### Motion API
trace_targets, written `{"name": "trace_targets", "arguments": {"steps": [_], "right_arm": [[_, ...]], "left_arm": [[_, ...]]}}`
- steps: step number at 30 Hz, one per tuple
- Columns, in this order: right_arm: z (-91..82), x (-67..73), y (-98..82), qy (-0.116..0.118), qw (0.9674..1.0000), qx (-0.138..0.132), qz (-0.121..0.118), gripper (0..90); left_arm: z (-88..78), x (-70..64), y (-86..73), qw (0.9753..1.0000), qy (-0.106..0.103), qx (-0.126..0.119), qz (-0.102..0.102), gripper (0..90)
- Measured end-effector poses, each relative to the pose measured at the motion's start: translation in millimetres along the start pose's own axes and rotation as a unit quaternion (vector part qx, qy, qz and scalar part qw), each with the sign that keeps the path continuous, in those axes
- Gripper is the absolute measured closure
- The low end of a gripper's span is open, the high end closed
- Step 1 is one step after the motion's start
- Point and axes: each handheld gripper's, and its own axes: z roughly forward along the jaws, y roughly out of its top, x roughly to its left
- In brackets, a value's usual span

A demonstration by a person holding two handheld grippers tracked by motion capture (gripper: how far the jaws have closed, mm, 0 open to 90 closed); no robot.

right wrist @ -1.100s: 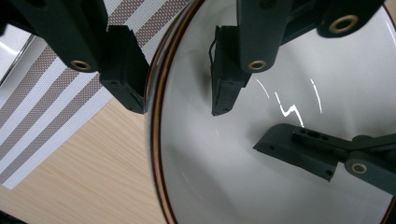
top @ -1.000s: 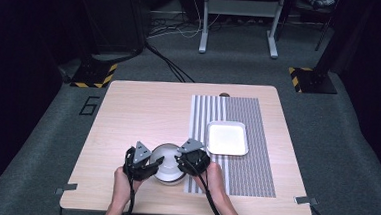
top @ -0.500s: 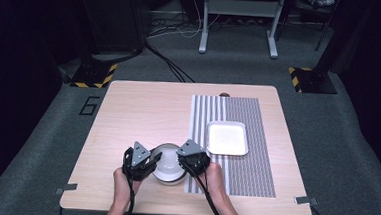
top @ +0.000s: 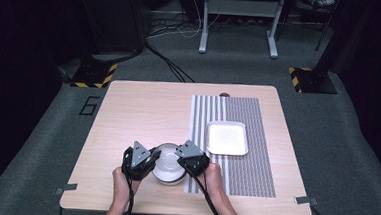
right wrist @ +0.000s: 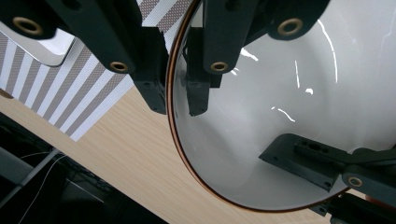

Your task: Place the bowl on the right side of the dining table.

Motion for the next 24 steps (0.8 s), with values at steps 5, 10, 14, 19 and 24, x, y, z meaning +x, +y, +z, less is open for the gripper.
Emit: {"name": "trace_targets", "arguments": {"steps": [5,10,14,19,24], "right_arm": [[-1.8,-0.4,3.3,-0.003,0.9998,-0.017,-0.006,82.3],[-3.3,0.1,4.5,-0.005,0.9996,-0.028,-0.010,82.3],[-7.8,0.1,6.4,-0.011,0.9990,-0.042,-0.016,82.2],[-13.4,-1.9,8.0,-0.012,0.9984,-0.053,-0.016,82.2],[-19.5,-3.4,9.7,-0.016,0.9977,-0.064,-0.020,82.2]], "left_arm": [[-0.4,0.2,2.0,1.0000,0.001,0.004,0.007,78.1],[-2.4,0.2,3.9,1.0000,0.002,-0.001,0.009,79.1],[-6.3,-0.4,8.5,0.9999,0.004,-0.013,0.011,80.1],[-10.9,-2.9,14.1,0.9997,0.002,-0.017,0.016,81.4],[-15.2,-5.0,20.3,0.9995,0.003,-0.023,0.021,81.4]]}}
